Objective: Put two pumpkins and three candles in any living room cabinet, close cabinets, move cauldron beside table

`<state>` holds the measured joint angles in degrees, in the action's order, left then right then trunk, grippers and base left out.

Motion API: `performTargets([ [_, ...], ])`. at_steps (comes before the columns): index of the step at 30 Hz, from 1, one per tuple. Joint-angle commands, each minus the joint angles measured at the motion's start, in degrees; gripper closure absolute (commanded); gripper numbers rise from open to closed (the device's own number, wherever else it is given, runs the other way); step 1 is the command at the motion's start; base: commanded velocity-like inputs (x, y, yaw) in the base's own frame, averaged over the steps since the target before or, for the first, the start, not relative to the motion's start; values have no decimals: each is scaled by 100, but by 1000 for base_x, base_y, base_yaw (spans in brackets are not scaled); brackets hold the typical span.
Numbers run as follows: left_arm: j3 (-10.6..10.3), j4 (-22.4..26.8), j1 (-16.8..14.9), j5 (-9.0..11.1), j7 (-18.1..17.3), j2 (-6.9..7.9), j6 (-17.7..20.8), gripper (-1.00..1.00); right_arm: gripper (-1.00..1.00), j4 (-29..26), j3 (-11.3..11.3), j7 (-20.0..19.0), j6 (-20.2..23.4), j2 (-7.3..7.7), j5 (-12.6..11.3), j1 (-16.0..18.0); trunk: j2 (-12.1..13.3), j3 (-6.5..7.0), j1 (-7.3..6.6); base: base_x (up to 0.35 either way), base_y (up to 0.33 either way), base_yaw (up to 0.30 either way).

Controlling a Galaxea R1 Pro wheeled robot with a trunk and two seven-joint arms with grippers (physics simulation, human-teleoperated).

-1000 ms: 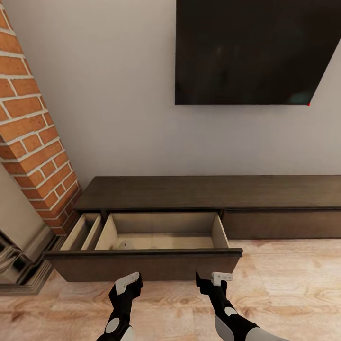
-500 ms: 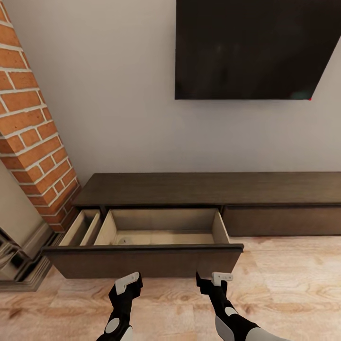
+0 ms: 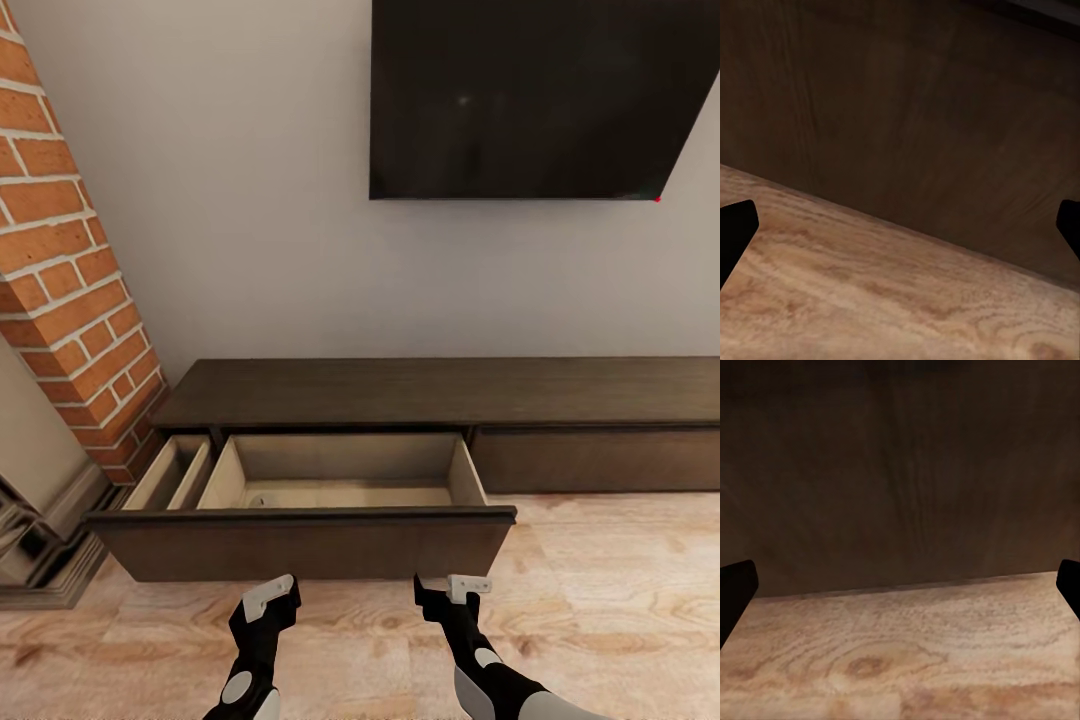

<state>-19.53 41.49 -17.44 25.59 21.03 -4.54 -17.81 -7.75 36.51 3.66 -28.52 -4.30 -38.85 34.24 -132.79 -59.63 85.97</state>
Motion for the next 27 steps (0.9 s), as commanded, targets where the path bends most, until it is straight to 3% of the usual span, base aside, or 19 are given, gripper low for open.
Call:
performTargets([
  [1,-34,-1,-5,57,32,5,-36,-100,-100,2,49,38,-14,0,-18,4,-2,-5,-1,0,0,0],
  [8,-33,-1,-5,59,32,4,-55,-100,-100,2,49,38,-14,0,-18,4,-2,-5,-1,26,0,0],
  [27,-33,-1,-5,60,32,5,-48,-100,-100,2,49,38,-16,0,-18,4,-2,-5,-1,216,0,0],
])
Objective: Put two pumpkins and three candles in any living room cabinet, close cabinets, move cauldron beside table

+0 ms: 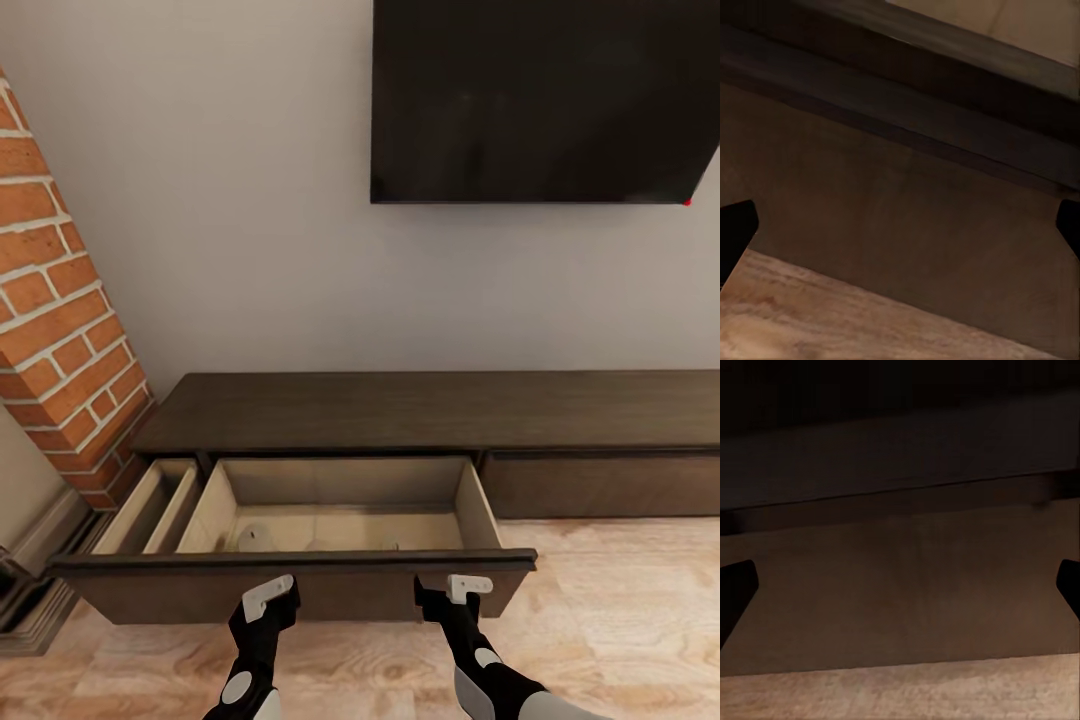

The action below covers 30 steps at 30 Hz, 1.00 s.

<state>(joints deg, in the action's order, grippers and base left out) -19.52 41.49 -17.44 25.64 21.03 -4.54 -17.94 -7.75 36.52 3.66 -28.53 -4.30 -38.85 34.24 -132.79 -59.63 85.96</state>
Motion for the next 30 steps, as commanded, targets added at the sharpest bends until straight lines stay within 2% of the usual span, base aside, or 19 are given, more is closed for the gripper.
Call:
performTargets([
  [1,-34,-1,-5,55,32,5,-35,-100,-100,2,49,38,-13,0,-18,4,-2,-5,0,143,0,0],
  [30,-34,-1,-5,60,32,5,-34,-100,-100,2,49,40,-12,0,-18,4,-2,-5,0,139,0,0],
])
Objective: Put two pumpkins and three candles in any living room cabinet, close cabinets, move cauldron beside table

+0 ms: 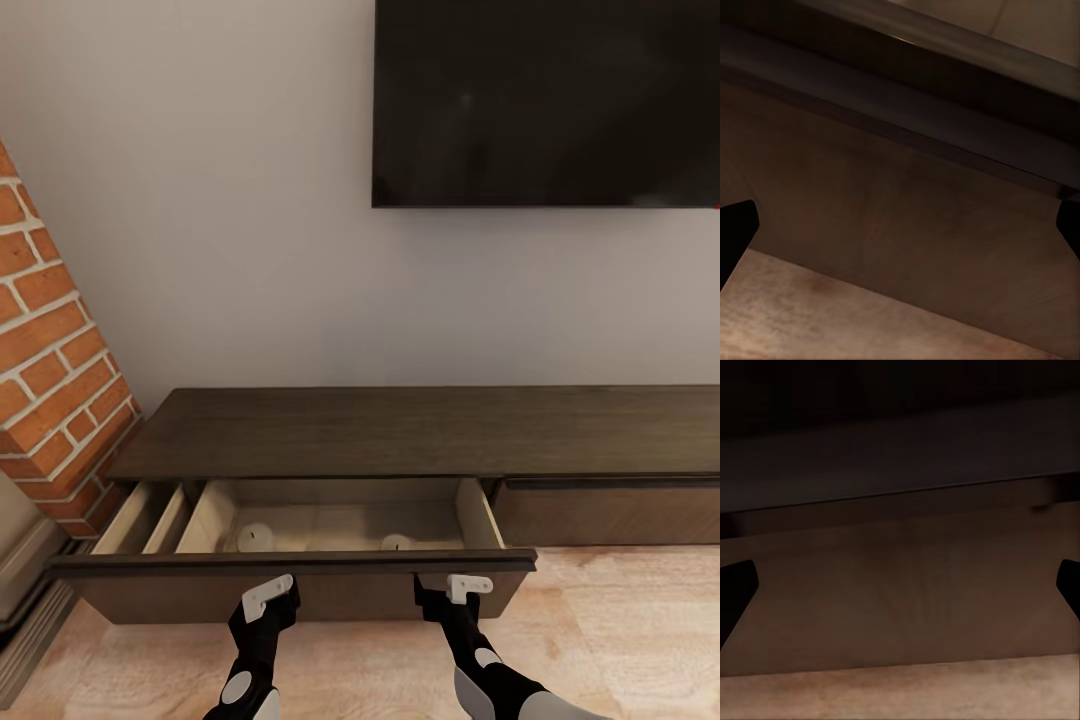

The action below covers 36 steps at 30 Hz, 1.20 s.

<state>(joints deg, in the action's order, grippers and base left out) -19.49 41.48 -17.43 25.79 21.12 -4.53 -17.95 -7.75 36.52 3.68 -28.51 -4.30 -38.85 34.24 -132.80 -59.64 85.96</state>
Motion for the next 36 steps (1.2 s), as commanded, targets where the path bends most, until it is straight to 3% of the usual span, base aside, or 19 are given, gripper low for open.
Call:
performTargets([
  [1,-37,0,-6,46,24,5,-33,-100,-100,2,49,38,-14,0,-17,4,-2,-4,0,139,0,0],
  [36,-37,0,-6,49,24,5,-33,-100,-100,2,49,45,-14,0,-17,4,-2,-4,0,146,0,0],
])
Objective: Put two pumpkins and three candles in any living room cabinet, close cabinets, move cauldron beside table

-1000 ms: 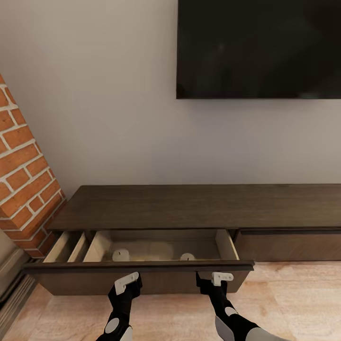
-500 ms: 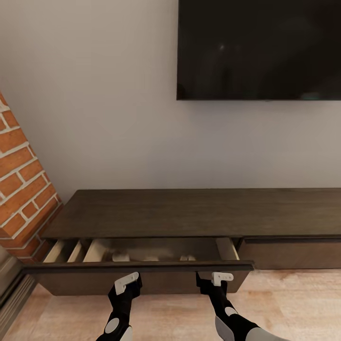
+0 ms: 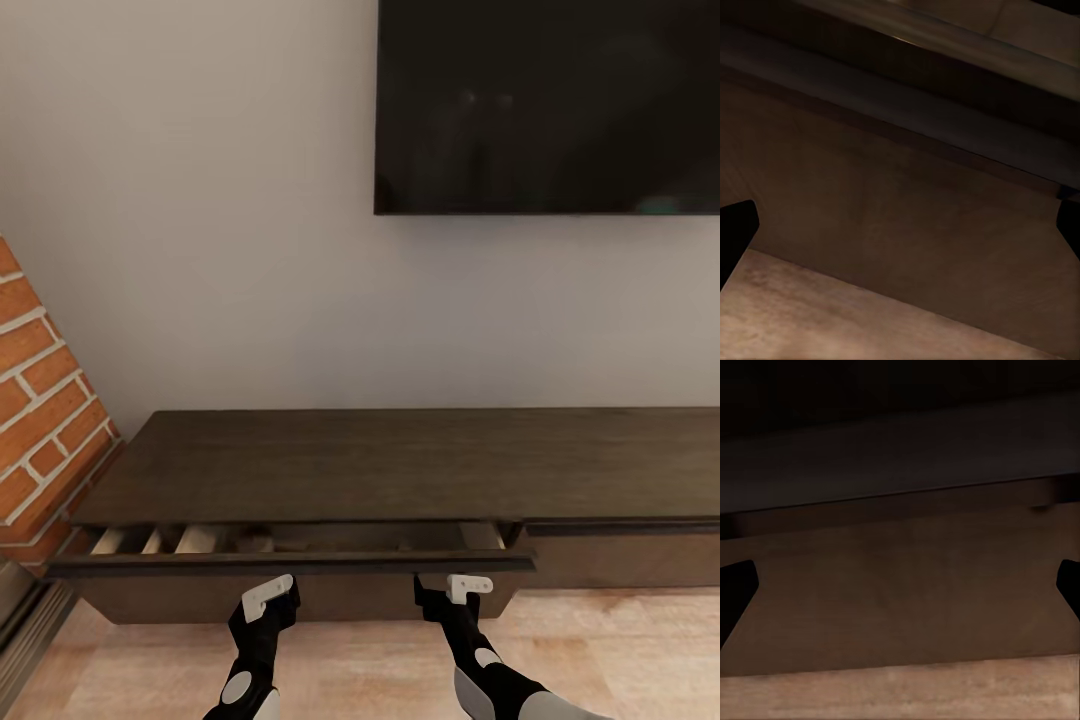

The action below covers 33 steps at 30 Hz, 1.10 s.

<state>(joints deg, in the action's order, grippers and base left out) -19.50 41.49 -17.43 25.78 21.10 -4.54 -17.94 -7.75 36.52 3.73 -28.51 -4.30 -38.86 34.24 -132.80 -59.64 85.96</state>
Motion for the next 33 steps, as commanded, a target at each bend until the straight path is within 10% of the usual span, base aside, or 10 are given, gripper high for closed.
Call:
performTargets([
  [1,-36,0,-6,50,26,5,-34,-100,-100,2,49,38,-14,0,-17,4,-2,-4,1,151,0,0],
  [33,-27,43,-6,50,26,13,-43,-100,-100,2,49,38,-14,0,-17,4,-2,-4,1,97,0,0],
])
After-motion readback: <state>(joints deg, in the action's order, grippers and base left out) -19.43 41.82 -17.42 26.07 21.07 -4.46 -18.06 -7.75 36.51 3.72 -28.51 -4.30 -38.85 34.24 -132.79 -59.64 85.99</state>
